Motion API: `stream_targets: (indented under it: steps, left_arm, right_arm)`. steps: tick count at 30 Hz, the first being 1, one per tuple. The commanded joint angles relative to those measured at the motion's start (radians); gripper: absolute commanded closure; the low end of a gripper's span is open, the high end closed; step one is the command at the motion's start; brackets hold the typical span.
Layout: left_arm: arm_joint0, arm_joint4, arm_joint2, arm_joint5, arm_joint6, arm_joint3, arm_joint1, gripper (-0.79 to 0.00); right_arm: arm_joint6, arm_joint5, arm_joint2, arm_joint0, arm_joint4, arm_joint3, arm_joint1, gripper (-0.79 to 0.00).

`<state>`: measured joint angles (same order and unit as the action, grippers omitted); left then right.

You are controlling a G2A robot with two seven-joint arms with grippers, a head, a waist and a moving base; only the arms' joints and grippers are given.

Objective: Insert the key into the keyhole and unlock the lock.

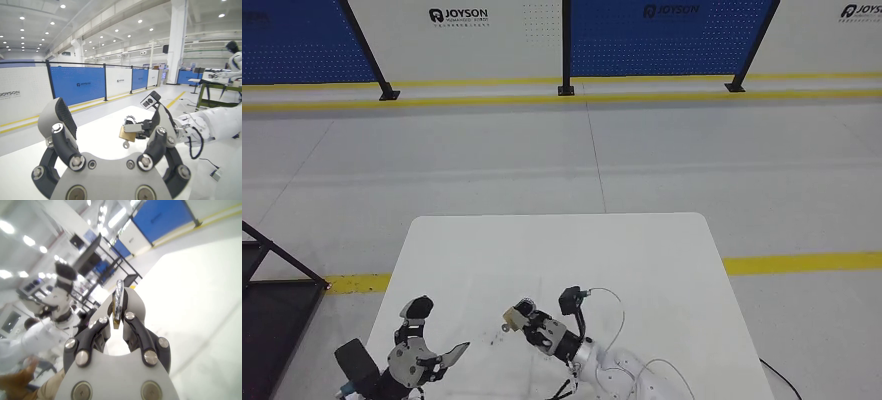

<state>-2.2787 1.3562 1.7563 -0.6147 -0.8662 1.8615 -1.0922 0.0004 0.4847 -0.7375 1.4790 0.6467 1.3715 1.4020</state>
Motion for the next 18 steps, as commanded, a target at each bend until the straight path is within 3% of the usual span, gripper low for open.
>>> stream_targets:
  steps: [1,6,12,15,16,17,18]
  left_arm:
    - [-0.017,-0.02,0.046,0.004,0.034,-0.013,0.002,-0.785]
    - [-0.018,-0.029,0.053,0.006,0.036,-0.019,0.001,-0.785]
    - [-0.018,-0.029,0.053,0.006,0.036,-0.019,0.001,-0.785]
    - [-0.018,-0.029,0.053,0.006,0.036,-0.019,0.001,-0.785]
    - [-0.018,-0.029,0.053,0.006,0.036,-0.019,0.001,-0.785]
    - [-0.018,-0.029,0.053,0.006,0.036,-0.019,0.001,-0.785]
    - [-0.018,-0.029,0.053,0.006,0.036,-0.019,0.001,-0.785]
  right_arm:
    - [0.095,-0.04,0.051,-0.039,-0.006,-0.026,0.015,0.0]
    - [0.26,-0.155,0.158,-0.132,-0.004,-0.117,0.059,0.0]
    - [0.3,-0.254,0.223,-0.202,-0.009,-0.207,0.106,0.0]
    - [0.307,-0.279,0.239,-0.217,0.001,-0.236,0.118,-0.342]
    - [0.313,-0.283,0.244,-0.221,0.005,-0.242,0.121,-0.376]
    - [0.314,-0.29,0.247,-0.223,0.012,-0.249,0.124,-0.61]
    - [0.31,-0.3,0.251,-0.225,0.023,-0.252,0.126,-0.785]
